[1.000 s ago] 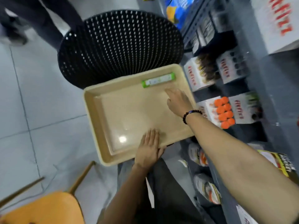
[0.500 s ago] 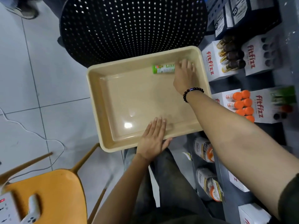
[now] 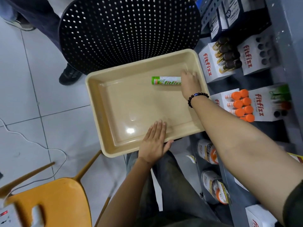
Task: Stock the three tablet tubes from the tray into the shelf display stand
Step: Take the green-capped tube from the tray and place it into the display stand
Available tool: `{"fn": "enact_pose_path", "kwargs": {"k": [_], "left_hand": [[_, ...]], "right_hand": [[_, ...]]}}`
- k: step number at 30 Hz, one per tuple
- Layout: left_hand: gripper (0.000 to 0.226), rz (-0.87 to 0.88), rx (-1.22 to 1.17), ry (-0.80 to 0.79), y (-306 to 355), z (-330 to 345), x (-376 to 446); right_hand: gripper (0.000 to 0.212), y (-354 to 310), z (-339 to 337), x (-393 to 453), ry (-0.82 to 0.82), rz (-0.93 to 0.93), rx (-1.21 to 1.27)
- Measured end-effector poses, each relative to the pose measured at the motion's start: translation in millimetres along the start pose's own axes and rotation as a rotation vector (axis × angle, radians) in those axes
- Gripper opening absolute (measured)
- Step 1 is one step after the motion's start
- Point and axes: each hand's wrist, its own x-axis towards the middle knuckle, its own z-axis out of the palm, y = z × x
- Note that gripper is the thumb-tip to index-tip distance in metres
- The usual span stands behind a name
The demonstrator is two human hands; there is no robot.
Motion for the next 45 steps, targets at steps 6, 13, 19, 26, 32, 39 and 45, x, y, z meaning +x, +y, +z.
{"fn": "enact_pose_path", "kwargs": {"k": [6, 13, 19, 26, 32, 39, 45], "left_hand": [[0.072, -0.026, -0.052, -0.092, 1, -8, 2], [0.078, -0.01, -0.046, -0.299, 2, -26, 8], [0.081, 0.203, 0.085, -0.333, 4, -61, 17], [0.08, 0.58, 0.069, -0.191, 58, -108, 58], [0.068, 0.795, -0.033, -0.052, 143, -140, 96], [0.093, 0.885, 0.035, -0.152, 219, -159, 113], [0.077, 0.951, 0.178, -0.153, 243, -148, 123]], "right_hand": [[0.019, 10, -17, -11, -0.112, -0.052, 0.047], [0.024, 14, -81, -44, 0.0, 0.085, 0.594], [0.031, 38, -172, -100, 0.146, 0.196, 0.691], [0.03, 84, -282, -191, 0.303, 0.305, 0.506], [0.031, 129, -345, -266, 0.481, 0.435, 0.461], [0.032, 173, -368, -309, 0.562, 0.529, 0.372], [0.035, 194, -371, -319, 0.573, 0.578, 0.345]]}}
